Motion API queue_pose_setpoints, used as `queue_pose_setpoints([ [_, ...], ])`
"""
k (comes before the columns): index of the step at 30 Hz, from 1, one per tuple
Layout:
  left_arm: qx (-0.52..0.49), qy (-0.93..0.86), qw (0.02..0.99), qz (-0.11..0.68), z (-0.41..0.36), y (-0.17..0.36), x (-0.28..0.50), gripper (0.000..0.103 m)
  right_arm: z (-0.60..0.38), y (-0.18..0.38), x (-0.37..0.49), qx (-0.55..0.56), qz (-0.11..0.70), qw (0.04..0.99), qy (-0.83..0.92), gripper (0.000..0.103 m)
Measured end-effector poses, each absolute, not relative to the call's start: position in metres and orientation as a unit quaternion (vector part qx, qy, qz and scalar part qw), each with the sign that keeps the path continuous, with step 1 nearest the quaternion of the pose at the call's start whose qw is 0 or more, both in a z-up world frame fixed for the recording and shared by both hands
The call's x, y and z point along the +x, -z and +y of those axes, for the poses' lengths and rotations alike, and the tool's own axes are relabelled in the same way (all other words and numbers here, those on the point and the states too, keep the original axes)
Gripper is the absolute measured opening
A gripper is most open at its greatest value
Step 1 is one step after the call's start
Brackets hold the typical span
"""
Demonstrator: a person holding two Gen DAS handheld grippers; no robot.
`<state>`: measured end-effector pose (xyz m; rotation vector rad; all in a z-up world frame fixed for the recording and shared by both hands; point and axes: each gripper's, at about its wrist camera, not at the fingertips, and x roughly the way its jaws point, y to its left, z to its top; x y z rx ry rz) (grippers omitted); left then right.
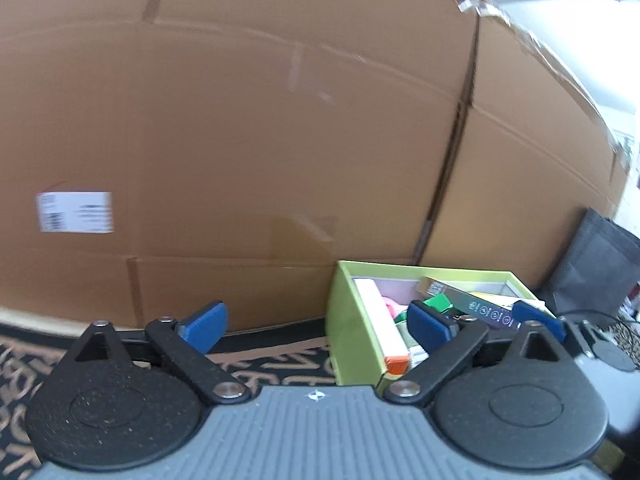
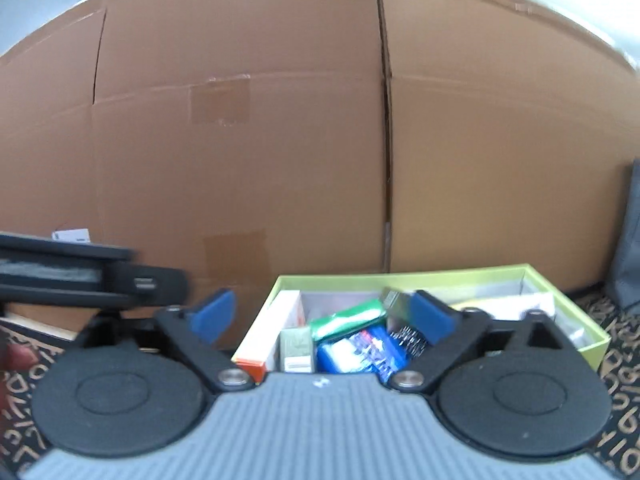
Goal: Organize objects
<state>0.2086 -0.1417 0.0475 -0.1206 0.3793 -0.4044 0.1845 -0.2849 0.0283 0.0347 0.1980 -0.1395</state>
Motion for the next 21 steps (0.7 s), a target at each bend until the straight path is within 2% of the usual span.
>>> queue_pose_setpoints([
  [4,-0.042,0.179,0.965,0.188,-0.126,-0.047,0.179,0.103,-0.275,-0.033,0.171,0.004,0.105,0.991,0.087,0.103],
  [9,-0.015,0.175,0.966,0.191,-0.121,-0.038,0.15,0.103,-0.268,-0.023,0.111,0.025,0.149,0.984,0.094,0.103],
  [15,-0.009,0.174,0.959,0.221,-0.136,-0.024,0.128,0.103,-0.285,-0.028,0.055,0.01,0.201,0.969,0.144,0.103],
  [21,0.006,0.175,0.955,0.24,-0.168,-0.013,0.107,0.103,-0.312,-0.04,0.005,0.006,0.206,0.959,0.195,0.103],
])
